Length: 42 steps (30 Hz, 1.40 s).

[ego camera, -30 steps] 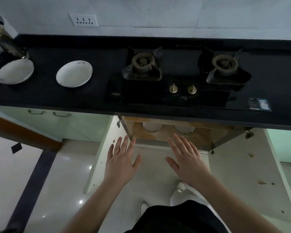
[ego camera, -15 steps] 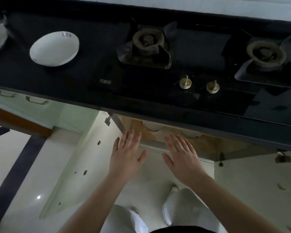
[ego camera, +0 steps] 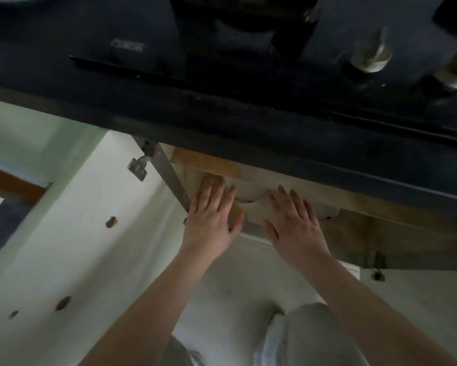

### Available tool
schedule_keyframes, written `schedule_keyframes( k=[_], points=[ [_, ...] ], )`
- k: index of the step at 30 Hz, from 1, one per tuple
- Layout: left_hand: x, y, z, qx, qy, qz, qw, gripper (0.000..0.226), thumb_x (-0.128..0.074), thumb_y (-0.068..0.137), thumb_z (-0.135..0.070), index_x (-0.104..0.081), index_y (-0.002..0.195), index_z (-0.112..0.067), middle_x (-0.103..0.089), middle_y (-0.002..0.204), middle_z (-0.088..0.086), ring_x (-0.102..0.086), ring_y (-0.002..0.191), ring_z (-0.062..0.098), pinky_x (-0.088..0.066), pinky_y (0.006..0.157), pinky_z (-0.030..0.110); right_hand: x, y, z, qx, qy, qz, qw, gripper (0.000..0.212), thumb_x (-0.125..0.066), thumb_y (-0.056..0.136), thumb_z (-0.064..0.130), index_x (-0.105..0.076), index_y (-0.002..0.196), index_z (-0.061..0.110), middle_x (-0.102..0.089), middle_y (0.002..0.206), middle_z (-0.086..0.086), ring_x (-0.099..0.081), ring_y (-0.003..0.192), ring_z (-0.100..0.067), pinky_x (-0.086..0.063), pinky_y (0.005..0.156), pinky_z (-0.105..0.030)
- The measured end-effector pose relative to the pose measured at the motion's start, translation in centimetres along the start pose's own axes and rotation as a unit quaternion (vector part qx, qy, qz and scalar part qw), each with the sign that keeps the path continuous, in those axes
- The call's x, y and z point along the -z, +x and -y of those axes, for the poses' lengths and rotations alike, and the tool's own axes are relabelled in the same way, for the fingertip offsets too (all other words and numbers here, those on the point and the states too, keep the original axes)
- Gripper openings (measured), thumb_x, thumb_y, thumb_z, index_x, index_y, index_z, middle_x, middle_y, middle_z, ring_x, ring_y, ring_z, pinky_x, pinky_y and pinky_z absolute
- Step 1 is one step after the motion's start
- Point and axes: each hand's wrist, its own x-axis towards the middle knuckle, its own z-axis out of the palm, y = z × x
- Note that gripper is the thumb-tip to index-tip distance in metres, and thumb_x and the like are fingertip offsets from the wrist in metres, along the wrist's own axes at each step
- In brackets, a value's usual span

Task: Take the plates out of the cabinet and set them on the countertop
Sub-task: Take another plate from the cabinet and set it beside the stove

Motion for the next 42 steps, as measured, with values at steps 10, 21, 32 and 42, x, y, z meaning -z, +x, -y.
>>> schedule_keyframes(
  k=[10,21,32,42],
  points=[
    [-8.3,5.4,2.6,-0.065,0.045,-0.156,0.985,0.063,-0.035,0.101,-0.052,-0.028,0.154,-0.019,-0.031,0.159,0.010,-0.019,0.149,0.031,-0.022,0.117,0.053,-5.6,3.6,-1.8,0.027,-0.052,-0.110,0.992,0.069,-0.022,0.097,0.050,-0.029,0.151,0.007,-0.028,0.157,-0.013,-0.022,0.146,-0.028,-0.018,0.119,-0.046],
    [-10.5,7.2,4.8,-0.133,0.090,-0.275,0.948,0.061,-0.039,0.099,-0.048,-0.032,0.151,-0.018,-0.040,0.148,0.011,-0.034,0.138,0.033,-0.021,0.115,0.048,-9.0,4.8,-1.7,0.000,-0.122,-0.208,0.970,0.080,-0.027,0.092,0.066,-0.033,0.148,0.008,-0.037,0.149,-0.014,-0.030,0.140,-0.032,-0.018,0.118,-0.049],
    [-11.0,6.7,4.5,-0.117,0.080,-0.260,0.955,0.063,-0.038,0.100,-0.047,-0.025,0.155,-0.020,-0.032,0.157,0.010,-0.023,0.147,0.028,-0.022,0.117,0.052,-8.8,4.6,-2.5,0.009,-0.122,-0.227,0.966,0.071,-0.035,0.093,0.059,-0.029,0.150,0.018,-0.040,0.151,-0.007,-0.032,0.140,-0.023,-0.010,0.113,-0.040],
    [-12.9,6.7,4.6,-0.137,0.050,-0.264,0.954,0.082,-0.046,0.093,-0.051,-0.009,0.158,-0.017,-0.006,0.165,0.011,-0.002,0.152,0.028,-0.017,0.119,0.049,-9.9,3.8,-5.1,0.126,-0.053,-0.219,0.966,0.063,-0.029,0.096,0.054,-0.021,0.151,0.025,-0.019,0.154,0.010,-0.005,0.142,-0.002,-0.006,0.117,-0.032]
  ],
)
